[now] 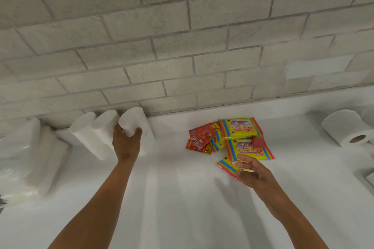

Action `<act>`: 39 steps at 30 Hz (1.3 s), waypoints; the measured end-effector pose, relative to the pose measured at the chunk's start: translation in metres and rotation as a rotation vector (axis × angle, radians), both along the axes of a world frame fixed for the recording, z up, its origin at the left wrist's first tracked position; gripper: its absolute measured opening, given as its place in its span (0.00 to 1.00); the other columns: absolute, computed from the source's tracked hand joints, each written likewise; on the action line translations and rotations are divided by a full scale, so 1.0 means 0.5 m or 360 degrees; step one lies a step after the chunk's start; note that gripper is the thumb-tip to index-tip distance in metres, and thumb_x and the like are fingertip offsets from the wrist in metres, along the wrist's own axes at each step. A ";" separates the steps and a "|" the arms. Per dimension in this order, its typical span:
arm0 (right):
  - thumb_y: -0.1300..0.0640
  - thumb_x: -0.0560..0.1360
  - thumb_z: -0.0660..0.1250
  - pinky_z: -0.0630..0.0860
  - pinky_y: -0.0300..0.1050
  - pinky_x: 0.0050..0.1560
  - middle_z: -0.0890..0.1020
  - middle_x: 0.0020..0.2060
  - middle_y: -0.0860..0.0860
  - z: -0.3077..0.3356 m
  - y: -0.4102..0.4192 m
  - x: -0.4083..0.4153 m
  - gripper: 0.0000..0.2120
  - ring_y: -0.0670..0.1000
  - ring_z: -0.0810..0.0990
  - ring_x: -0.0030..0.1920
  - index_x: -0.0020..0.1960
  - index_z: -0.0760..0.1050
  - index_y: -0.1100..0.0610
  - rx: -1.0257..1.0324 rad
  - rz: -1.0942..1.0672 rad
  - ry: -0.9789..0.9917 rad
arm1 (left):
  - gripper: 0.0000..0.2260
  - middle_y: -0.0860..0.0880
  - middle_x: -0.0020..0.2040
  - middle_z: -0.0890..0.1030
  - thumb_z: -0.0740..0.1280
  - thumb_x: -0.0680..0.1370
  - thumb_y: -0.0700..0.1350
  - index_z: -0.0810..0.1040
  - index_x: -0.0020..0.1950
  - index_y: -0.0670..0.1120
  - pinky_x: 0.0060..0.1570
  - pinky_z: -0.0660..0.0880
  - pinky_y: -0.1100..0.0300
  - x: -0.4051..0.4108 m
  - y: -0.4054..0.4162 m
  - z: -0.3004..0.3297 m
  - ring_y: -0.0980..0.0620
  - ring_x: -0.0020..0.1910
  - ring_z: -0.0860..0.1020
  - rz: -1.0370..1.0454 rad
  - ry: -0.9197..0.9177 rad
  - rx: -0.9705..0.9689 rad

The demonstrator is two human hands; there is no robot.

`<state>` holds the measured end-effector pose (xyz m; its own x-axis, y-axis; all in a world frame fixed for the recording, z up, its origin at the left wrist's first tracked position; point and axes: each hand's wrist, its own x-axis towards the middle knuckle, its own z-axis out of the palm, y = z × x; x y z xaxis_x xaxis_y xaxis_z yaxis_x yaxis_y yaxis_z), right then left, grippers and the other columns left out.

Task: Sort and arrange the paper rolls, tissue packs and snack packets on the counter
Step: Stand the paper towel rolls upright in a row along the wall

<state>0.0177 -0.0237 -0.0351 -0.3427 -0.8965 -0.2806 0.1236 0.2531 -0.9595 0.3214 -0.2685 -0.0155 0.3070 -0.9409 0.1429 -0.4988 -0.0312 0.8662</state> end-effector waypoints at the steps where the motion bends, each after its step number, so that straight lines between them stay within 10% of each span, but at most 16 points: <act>1: 0.64 0.75 0.72 0.78 0.44 0.55 0.82 0.56 0.52 0.000 0.001 -0.002 0.19 0.49 0.84 0.53 0.63 0.77 0.50 0.0002 0.0004 -0.0001 | 0.29 0.43 0.61 0.79 0.73 0.72 0.50 0.68 0.70 0.44 0.60 0.75 0.44 0.000 0.002 0.000 0.41 0.59 0.77 0.0001 0.0001 -0.0006; 22: 0.61 0.74 0.73 0.77 0.40 0.49 0.80 0.58 0.52 -0.012 0.046 -0.019 0.19 0.50 0.84 0.52 0.62 0.76 0.46 0.0061 0.0035 -0.0006 | 0.35 0.48 0.73 0.70 0.73 0.76 0.48 0.60 0.78 0.48 0.68 0.69 0.48 -0.002 0.128 -0.046 0.45 0.70 0.72 -0.0063 0.0131 0.0272; 39: 0.53 0.75 0.73 0.73 0.32 0.47 0.75 0.62 0.43 -0.021 0.177 -0.036 0.21 0.48 0.76 0.60 0.65 0.73 0.42 0.0111 -0.0025 0.0424 | 0.27 0.49 0.75 0.66 0.71 0.77 0.49 0.67 0.75 0.52 0.69 0.67 0.52 -0.150 0.383 -0.082 0.49 0.73 0.67 -0.0722 -0.0110 0.0469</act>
